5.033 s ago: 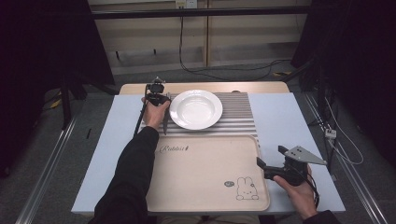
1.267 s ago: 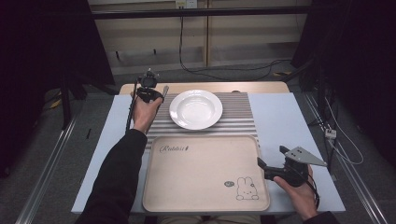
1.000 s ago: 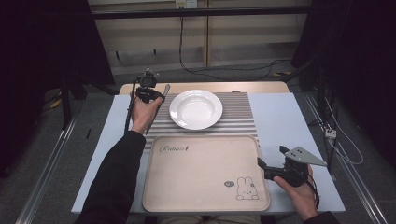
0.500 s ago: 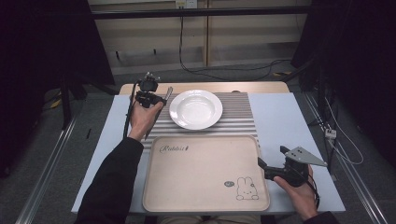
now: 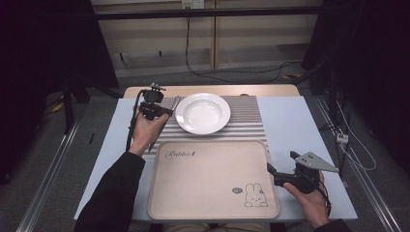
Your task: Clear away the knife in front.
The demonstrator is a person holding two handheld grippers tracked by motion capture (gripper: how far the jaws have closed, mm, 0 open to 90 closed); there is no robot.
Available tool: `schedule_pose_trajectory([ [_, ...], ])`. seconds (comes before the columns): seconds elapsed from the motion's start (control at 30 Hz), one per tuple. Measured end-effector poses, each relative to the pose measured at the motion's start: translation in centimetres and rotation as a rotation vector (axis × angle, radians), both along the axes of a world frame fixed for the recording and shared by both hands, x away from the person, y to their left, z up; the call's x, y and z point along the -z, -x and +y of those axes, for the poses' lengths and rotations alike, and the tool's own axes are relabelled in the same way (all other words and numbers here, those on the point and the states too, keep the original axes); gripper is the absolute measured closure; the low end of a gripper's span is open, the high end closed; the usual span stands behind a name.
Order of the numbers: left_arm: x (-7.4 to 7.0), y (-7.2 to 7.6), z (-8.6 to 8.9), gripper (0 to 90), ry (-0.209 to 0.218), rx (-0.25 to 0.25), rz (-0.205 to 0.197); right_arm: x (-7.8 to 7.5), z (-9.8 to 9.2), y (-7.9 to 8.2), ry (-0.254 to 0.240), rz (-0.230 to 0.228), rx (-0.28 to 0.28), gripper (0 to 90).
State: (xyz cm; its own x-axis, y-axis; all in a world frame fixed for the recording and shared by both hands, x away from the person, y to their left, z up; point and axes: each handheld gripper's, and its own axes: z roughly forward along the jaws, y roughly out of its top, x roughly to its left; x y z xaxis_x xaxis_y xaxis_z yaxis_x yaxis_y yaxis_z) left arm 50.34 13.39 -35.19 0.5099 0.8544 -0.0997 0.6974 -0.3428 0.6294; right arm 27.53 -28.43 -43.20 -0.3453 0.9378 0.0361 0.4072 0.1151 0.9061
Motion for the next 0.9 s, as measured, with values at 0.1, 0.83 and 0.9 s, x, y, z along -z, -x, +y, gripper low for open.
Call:
schedule_pose_trajectory([
  [0.1, 0.3, 0.5, 0.0, 79.7, -0.006, 0.005, -0.001, 0.0, 0.0, 0.0, 0.001, -0.001, 0.002, 6.0],
  [0.83, 0.4, 4.4, 0.1, 79.6, 0.009, 0.022, -0.021, 0.0, 0.1, 0.0, 0.004, 0.001, 0.002, 6.1],
  [0.9, 0.4, 4.8, 0.3, 79.6, 0.005, 0.028, -0.027, 0.0, 0.1, 0.0, 0.005, 0.001, 0.002, 6.1],
])
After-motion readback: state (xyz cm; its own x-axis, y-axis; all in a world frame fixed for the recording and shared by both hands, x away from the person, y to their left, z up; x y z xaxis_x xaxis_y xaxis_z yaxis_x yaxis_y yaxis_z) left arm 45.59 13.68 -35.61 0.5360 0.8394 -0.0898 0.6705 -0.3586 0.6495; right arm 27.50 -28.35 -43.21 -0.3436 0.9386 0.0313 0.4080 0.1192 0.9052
